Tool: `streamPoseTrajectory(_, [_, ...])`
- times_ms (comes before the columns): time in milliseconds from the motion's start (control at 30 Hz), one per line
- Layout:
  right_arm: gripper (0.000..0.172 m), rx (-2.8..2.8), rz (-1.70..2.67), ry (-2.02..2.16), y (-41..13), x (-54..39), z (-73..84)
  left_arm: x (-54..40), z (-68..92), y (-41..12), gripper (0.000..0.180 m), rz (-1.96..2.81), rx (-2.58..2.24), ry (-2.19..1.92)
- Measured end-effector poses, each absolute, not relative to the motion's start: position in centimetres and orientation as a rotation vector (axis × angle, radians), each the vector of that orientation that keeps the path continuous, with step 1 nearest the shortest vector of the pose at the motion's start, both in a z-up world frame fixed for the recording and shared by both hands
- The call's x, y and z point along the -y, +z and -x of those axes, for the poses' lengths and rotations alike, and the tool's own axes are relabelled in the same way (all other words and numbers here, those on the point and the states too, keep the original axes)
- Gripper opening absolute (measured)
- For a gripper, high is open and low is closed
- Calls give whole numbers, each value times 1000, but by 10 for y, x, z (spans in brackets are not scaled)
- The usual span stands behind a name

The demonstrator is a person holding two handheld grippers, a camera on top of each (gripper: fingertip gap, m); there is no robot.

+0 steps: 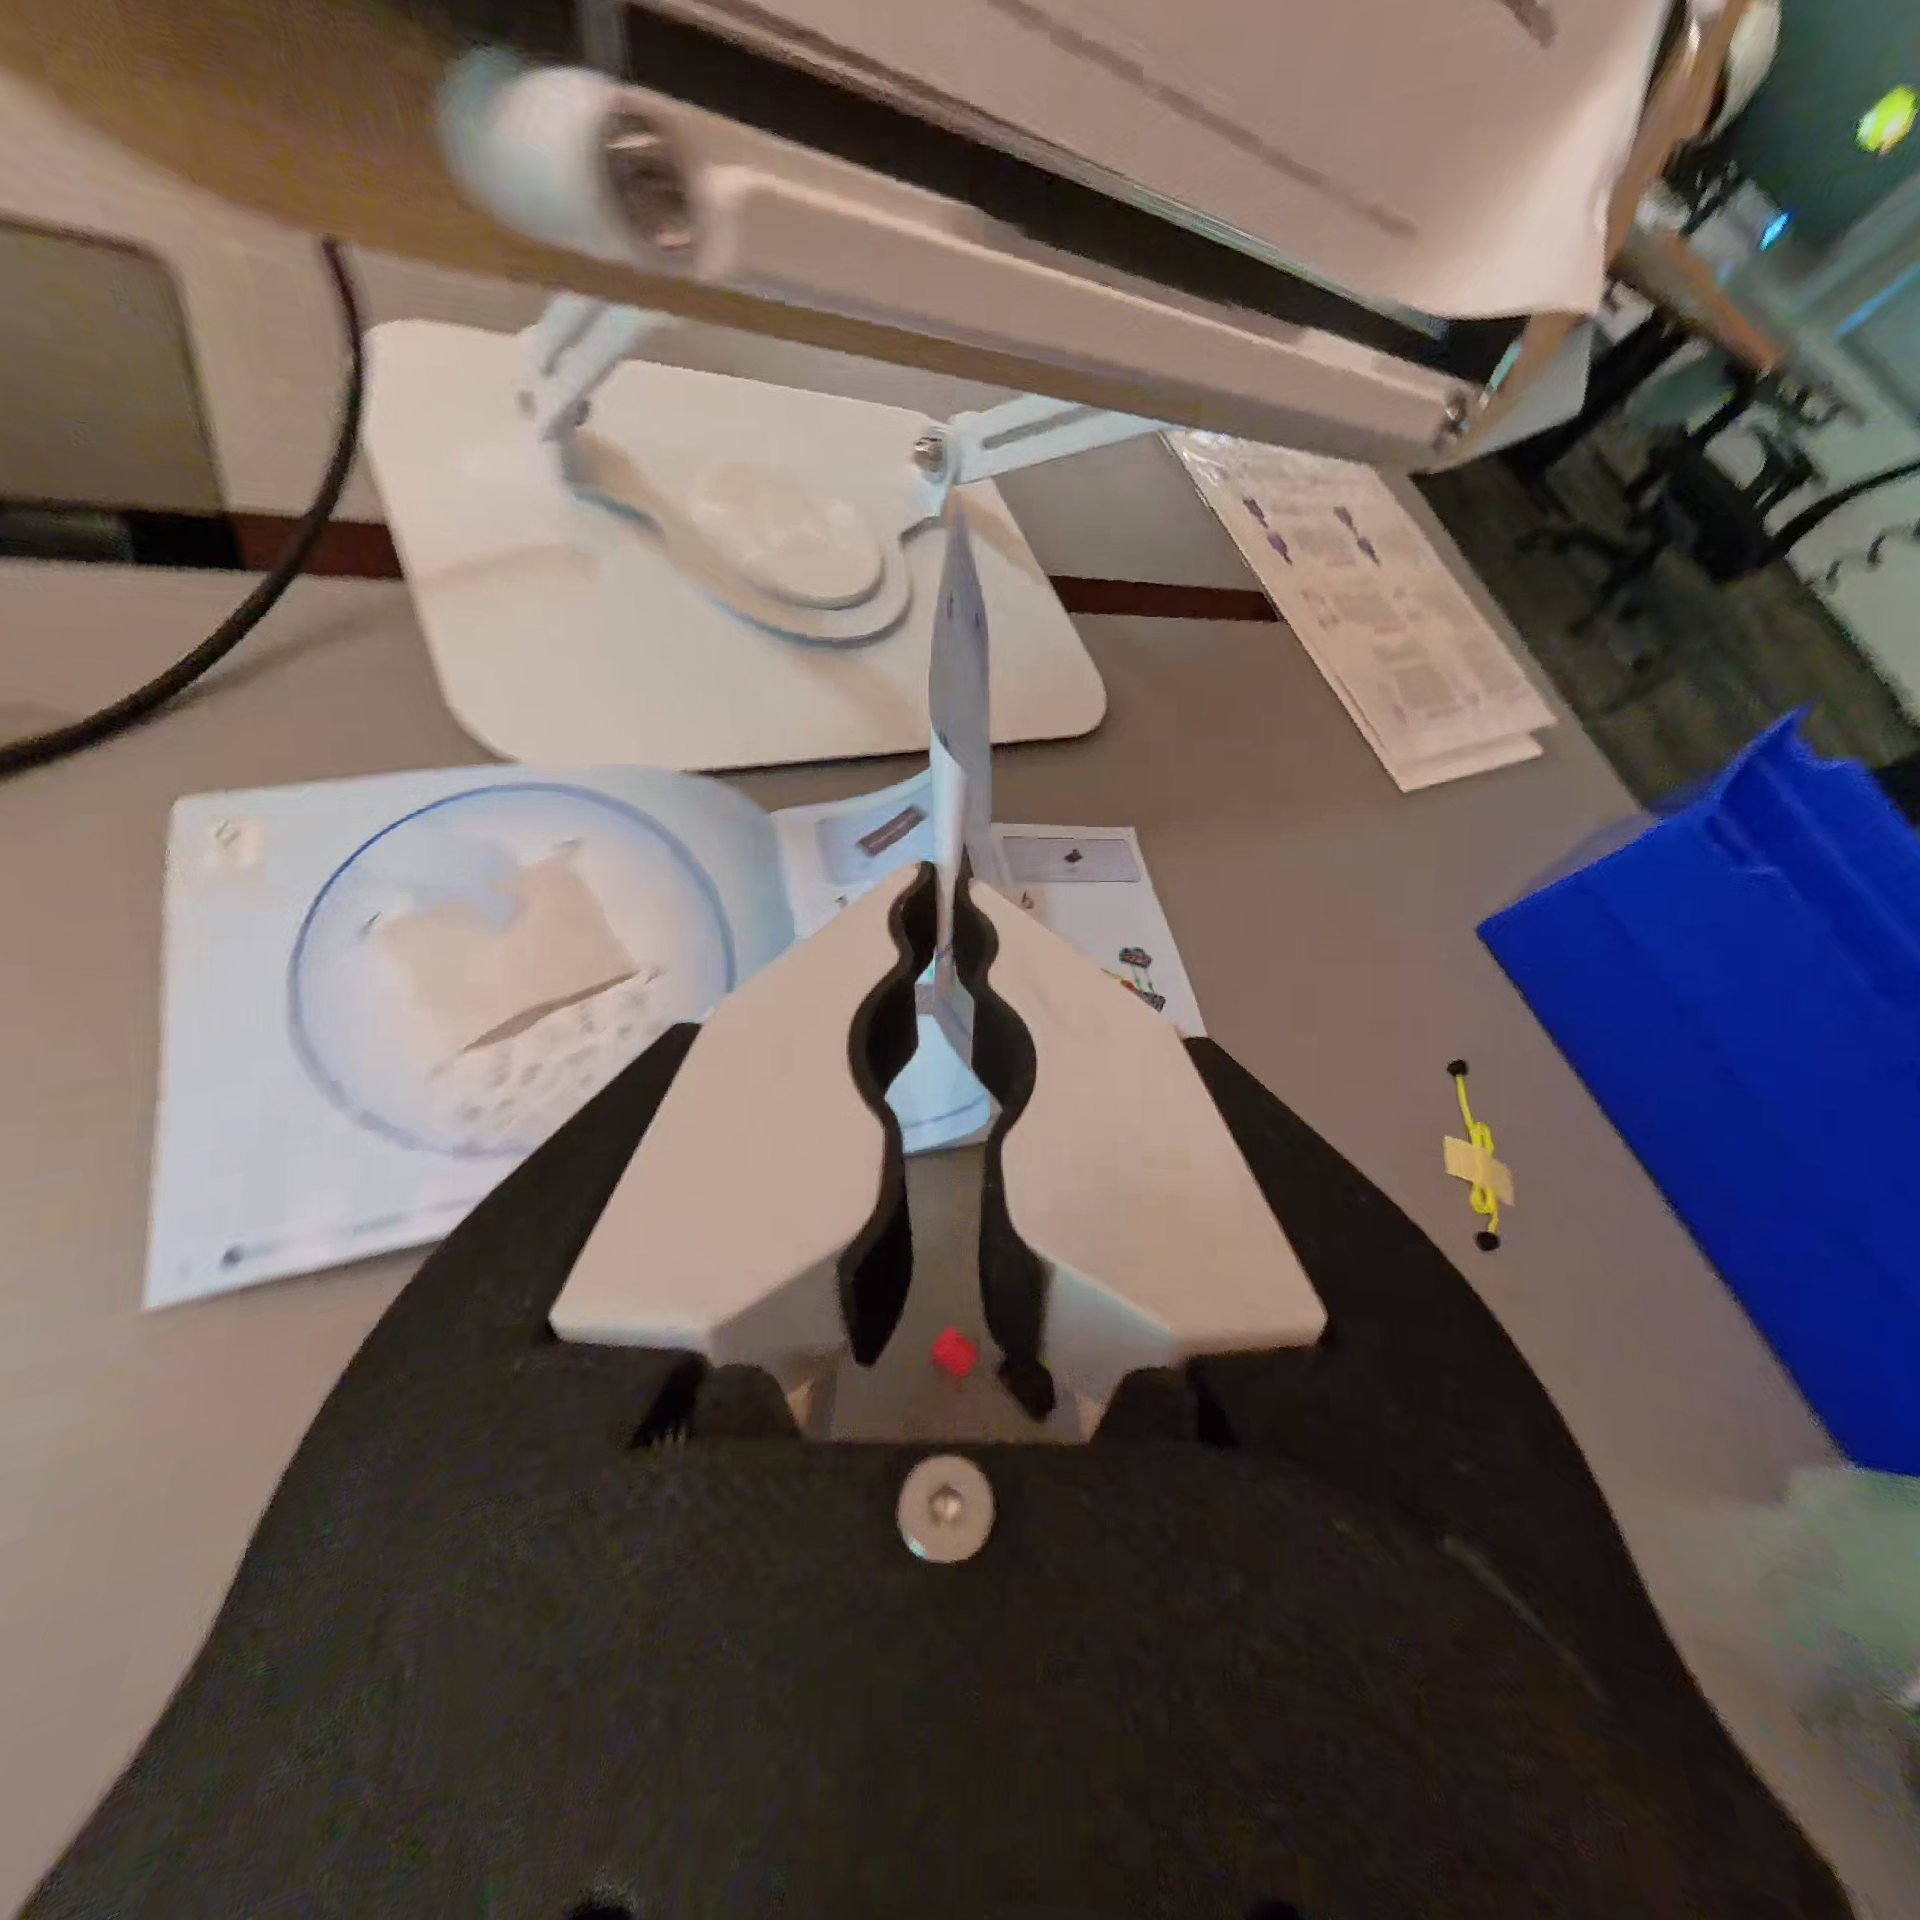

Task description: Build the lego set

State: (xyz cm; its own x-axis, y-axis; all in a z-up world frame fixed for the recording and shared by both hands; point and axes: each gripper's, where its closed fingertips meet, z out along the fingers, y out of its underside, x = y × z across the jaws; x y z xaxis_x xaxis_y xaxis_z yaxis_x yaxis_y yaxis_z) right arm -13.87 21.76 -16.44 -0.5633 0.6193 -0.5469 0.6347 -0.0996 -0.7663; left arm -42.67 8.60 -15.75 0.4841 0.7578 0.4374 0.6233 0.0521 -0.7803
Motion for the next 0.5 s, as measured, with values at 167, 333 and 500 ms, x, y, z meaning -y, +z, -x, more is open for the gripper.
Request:
streamPoseTrajectory(167, [27, -2110, -1450, -1816, -162, -216, 139, -39, 430, -169, 0, 1571, 1322, 127])
streamPoseTrajectory(333, [27, -2115, -1460, -1815, -163, -217, 140, -14, 432, -177, 0, 1542, 1370, 133])
streamPoseTrajectory(500, [27, -2136, -1451, -1797, -165, -214, 140, -6, 430, -178, 0, 1533, 1370, 134])
